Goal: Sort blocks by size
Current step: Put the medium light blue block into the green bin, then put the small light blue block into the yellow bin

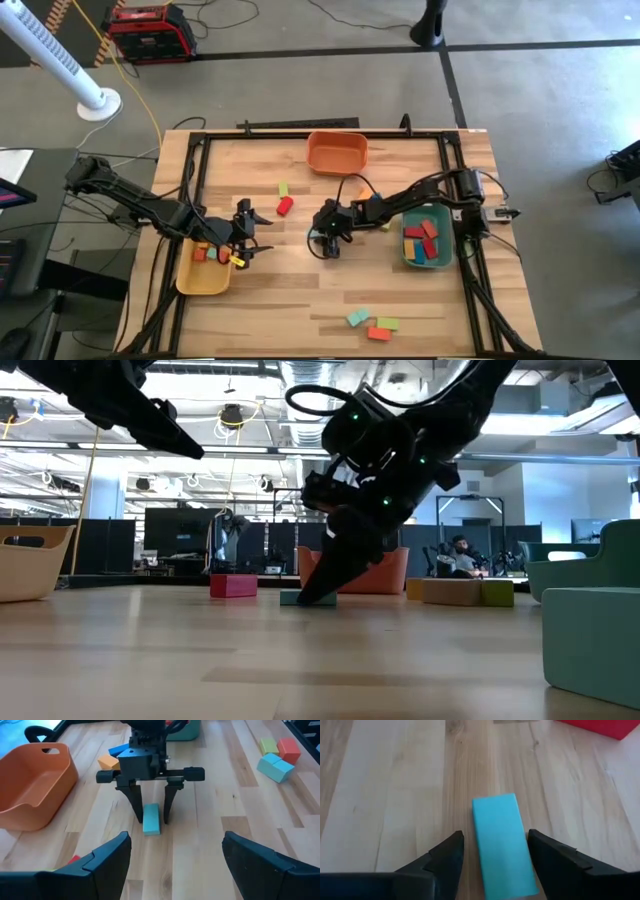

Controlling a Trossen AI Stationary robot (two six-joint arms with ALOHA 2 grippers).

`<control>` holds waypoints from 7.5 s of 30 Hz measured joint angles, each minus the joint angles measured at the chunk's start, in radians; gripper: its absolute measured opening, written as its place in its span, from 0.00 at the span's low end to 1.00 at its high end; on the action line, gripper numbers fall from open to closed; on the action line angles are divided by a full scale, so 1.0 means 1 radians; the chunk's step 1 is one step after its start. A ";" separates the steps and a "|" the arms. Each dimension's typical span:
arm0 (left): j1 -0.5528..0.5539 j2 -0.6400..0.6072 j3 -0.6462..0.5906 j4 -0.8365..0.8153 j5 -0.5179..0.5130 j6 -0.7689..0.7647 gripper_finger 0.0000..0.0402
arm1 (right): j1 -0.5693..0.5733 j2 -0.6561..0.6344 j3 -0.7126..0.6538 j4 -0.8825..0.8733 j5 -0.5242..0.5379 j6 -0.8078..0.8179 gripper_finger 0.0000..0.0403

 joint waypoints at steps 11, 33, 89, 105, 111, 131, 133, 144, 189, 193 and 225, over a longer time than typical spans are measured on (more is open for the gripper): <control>0.000 0.000 0.000 0.004 -0.001 -0.020 0.74 | 0.033 -0.012 -0.002 -0.028 0.015 0.057 0.38; 0.000 0.000 0.000 0.069 -0.003 -0.019 0.74 | 0.475 -0.484 -0.005 -1.032 0.526 1.049 0.38; 0.000 0.000 0.000 0.106 0.001 -0.020 0.74 | 0.772 -0.493 -0.201 -1.380 0.339 1.880 0.55; -0.014 0.080 0.001 0.251 0.219 0.029 0.74 | 0.774 -0.494 -0.181 -1.390 0.459 1.834 0.57; -0.035 0.235 0.009 0.436 0.270 0.125 0.74 | 0.775 -0.494 -0.123 -1.387 0.544 1.748 0.57; -0.070 0.782 0.397 0.538 0.369 0.071 0.74 | 0.775 -0.494 -0.030 -0.948 0.628 1.159 0.57; -0.072 0.832 0.457 0.535 0.369 0.044 0.74 | 0.778 -0.494 -0.030 -0.935 0.628 1.144 0.57; -0.092 1.039 0.735 0.404 0.365 -0.102 0.74 | 0.842 -0.494 -0.030 -0.917 0.630 1.120 0.57; -0.127 1.457 1.358 -0.419 0.046 -0.472 0.74 | 1.001 -0.494 -0.031 -0.877 0.658 1.096 0.57; -0.127 1.457 1.358 -0.430 0.047 -0.436 0.67 | 1.001 -0.494 -0.031 -0.873 0.658 1.096 0.57; -0.222 1.038 1.308 -1.391 -0.216 -0.524 0.33 | 0.938 -0.494 -0.031 -0.845 0.763 1.072 0.57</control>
